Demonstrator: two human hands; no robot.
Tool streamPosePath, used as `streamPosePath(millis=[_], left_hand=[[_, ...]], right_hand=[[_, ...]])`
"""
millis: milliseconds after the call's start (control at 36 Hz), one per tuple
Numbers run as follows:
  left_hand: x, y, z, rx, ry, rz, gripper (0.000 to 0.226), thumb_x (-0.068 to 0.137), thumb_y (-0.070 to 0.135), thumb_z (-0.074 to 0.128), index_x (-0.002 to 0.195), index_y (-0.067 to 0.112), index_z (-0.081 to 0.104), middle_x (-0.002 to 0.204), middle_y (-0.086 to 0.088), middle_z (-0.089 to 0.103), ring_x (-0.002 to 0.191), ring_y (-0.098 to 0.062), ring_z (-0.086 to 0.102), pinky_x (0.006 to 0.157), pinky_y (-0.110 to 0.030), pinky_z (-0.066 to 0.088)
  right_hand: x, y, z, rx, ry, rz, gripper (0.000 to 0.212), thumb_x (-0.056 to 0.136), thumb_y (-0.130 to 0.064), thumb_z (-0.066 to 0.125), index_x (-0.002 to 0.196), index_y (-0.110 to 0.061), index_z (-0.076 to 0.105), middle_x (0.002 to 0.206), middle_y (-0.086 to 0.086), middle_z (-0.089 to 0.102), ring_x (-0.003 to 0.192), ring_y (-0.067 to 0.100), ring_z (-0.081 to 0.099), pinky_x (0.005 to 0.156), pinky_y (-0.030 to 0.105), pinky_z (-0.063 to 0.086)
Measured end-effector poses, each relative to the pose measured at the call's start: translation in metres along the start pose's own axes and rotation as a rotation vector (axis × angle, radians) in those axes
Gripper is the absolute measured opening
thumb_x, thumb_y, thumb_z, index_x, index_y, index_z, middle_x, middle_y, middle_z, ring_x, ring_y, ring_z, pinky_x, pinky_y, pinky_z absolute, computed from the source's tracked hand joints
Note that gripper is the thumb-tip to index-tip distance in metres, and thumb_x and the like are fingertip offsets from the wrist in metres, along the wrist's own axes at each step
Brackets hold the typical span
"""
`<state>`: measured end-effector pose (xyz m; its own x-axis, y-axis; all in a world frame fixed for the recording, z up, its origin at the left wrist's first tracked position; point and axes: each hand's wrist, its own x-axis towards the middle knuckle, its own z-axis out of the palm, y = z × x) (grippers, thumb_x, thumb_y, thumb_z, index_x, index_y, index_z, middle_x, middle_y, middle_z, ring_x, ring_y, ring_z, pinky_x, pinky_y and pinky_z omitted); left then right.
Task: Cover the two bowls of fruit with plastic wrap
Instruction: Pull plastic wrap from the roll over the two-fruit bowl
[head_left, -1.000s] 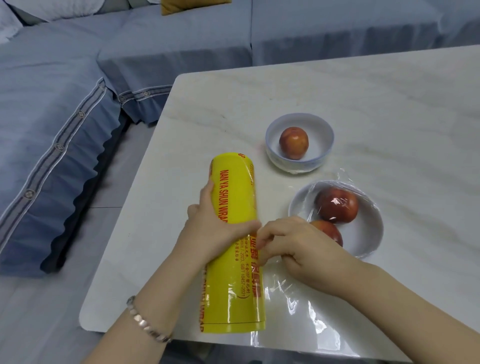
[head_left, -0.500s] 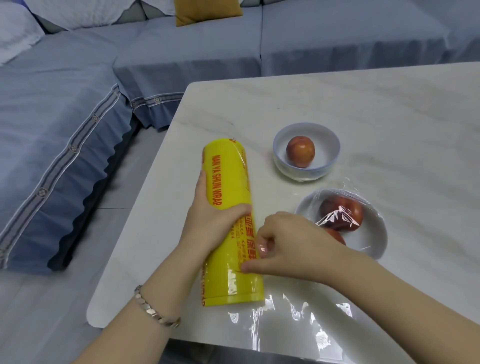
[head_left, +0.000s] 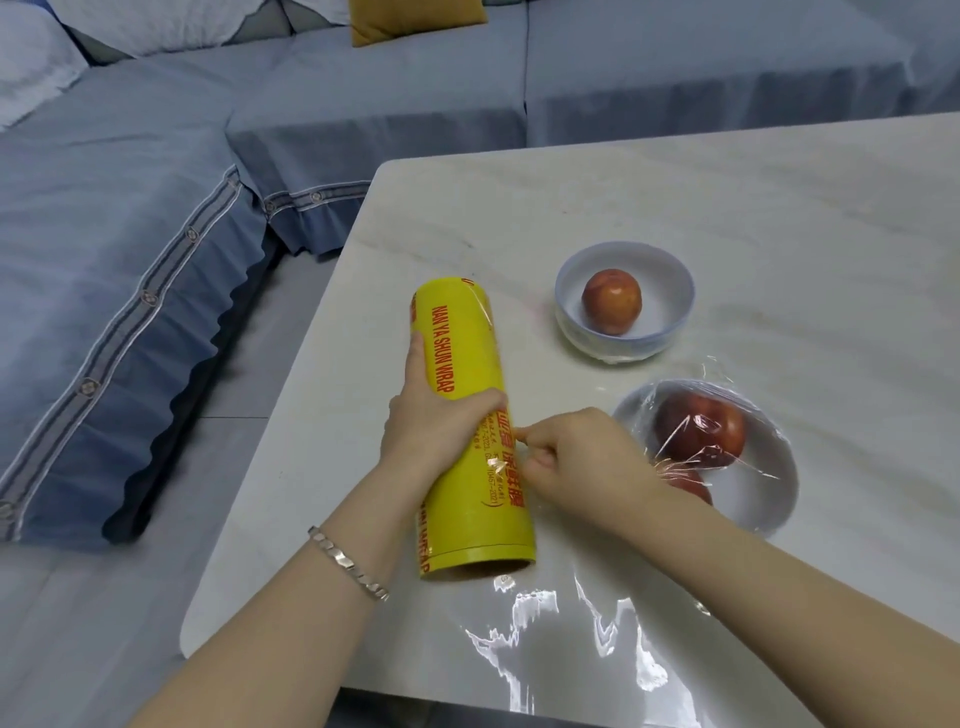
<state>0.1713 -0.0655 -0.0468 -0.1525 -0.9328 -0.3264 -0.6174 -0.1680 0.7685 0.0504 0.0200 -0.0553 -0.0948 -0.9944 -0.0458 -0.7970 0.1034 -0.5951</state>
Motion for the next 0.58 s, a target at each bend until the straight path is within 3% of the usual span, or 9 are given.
streamPosePath(millis=[83,139,194,222,361,500,583], left_hand=[[0.001,-0.001,-0.002,-0.026,-0.011,0.006,0.115,0.045,0.053,0.070,0.142,0.049,0.008,0.127,0.002,0.051,0.108,-0.027,0.056,0.092,-0.050,0.049],[0.002,-0.003,-0.004,-0.052,-0.020,0.018,0.111,0.054,0.047,0.073,0.144,0.046,0.008,0.122,0.006,0.050,0.106,-0.024,0.056,0.090,-0.046,0.050],[0.003,-0.004,-0.004,-0.063,-0.027,0.027,0.109,0.059,0.043,0.075,0.146,0.043,0.008,0.119,0.007,0.048,0.105,-0.023,0.055,0.089,-0.043,0.050],[0.003,-0.004,-0.004,-0.064,-0.030,0.027,0.110,0.058,0.045,0.074,0.146,0.043,0.008,0.121,0.006,0.048,0.106,-0.023,0.056,0.090,-0.044,0.050],[0.005,-0.004,-0.003,-0.065,-0.024,0.019,0.110,0.053,0.049,0.071,0.144,0.046,0.008,0.129,0.002,0.052,0.106,-0.026,0.058,0.090,-0.050,0.051],[0.010,-0.011,-0.006,-0.130,-0.032,0.045,0.099,0.071,0.031,0.077,0.146,0.042,0.011,0.123,0.006,0.052,0.102,-0.021,0.059,0.086,-0.042,0.052],[0.011,-0.012,-0.007,-0.149,-0.034,0.050,0.100,0.073,0.030,0.076,0.147,0.040,0.010,0.126,0.005,0.052,0.103,-0.021,0.059,0.086,-0.041,0.052]], right_hand=[[-0.001,-0.001,-0.004,-0.002,-0.029,0.009,0.034,0.078,-0.023,0.056,0.052,-0.019,0.035,0.063,0.001,0.049,0.076,0.024,0.052,0.065,0.033,0.041],[-0.003,-0.006,-0.010,-0.018,-0.042,-0.003,0.009,0.080,-0.028,0.056,0.078,-0.021,0.051,0.082,0.001,0.057,0.084,0.021,0.049,0.073,0.033,0.041],[-0.004,-0.008,-0.013,-0.020,-0.079,-0.008,0.023,0.083,-0.026,0.052,0.104,-0.021,0.059,0.100,0.003,0.063,0.098,0.022,0.054,0.083,0.033,0.044],[-0.005,-0.010,-0.015,-0.002,-0.089,-0.022,0.028,0.084,-0.023,0.047,0.108,-0.021,0.062,0.103,0.005,0.065,0.101,0.022,0.056,0.085,0.034,0.045],[-0.015,-0.008,-0.019,-0.017,-0.123,-0.203,0.053,0.071,-0.031,0.024,0.090,-0.020,0.072,0.092,0.004,0.067,0.088,0.025,0.061,0.074,0.028,0.042],[-0.031,0.002,-0.022,0.050,-0.306,-0.304,0.044,0.065,-0.023,0.027,0.072,-0.021,0.070,0.076,-0.004,0.068,0.075,0.013,0.060,0.071,0.030,0.051],[-0.038,0.007,-0.025,0.152,-0.291,-0.339,0.036,0.066,-0.022,0.030,0.069,-0.019,0.066,0.067,-0.011,0.061,0.076,0.005,0.051,0.073,0.012,0.039]])
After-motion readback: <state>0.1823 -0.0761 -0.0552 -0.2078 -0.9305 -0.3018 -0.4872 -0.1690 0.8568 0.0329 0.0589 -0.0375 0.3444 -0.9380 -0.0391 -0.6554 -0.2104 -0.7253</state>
